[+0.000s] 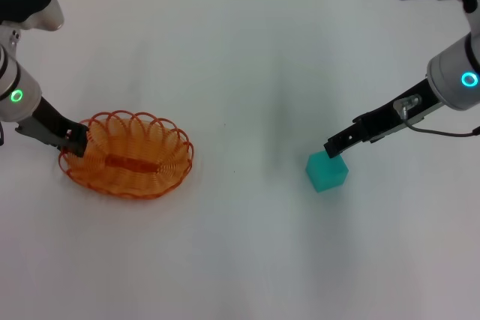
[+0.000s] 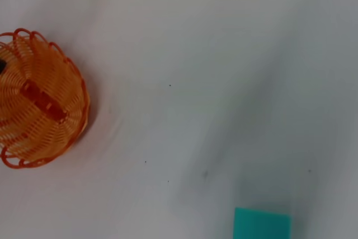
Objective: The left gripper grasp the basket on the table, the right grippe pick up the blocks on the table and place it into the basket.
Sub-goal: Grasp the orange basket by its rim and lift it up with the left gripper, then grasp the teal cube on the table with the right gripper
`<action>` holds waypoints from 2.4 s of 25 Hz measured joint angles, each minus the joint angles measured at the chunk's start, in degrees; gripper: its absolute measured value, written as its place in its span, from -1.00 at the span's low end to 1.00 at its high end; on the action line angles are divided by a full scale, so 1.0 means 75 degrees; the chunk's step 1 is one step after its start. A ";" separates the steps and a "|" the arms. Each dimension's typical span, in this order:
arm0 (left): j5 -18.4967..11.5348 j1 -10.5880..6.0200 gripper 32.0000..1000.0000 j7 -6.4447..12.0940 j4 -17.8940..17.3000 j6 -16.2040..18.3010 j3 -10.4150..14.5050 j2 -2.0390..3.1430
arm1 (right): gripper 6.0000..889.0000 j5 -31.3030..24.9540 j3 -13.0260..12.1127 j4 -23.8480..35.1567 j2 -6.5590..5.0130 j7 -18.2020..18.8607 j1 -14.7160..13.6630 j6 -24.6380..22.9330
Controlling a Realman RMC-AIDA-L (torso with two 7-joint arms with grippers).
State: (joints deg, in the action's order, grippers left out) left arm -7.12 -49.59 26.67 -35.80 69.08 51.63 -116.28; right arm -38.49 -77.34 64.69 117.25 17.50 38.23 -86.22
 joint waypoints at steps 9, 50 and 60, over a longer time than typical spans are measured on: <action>-0.0003 0.0003 -0.67 0.0007 -0.0027 0.0000 -0.0005 0.0000 | 0.99 0.0000 0.0000 0.0000 0.0000 0.0001 0.0000 0.0000; -0.2634 0.0703 -0.88 -0.1459 -0.4738 0.3834 -0.0410 -0.0194 | 1.00 -0.0001 0.0012 -0.0250 -0.0012 0.0011 0.0041 0.0183; -0.3052 0.0784 -0.88 -0.1716 -0.4914 0.3939 -0.0067 -0.0200 | 1.00 0.0000 -0.0019 -0.0980 -0.0047 0.0021 0.0291 0.0564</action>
State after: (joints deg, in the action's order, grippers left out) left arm -30.01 -43.71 13.79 -72.65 98.62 51.12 -117.78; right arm -38.49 -77.48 57.33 116.90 17.65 40.41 -81.99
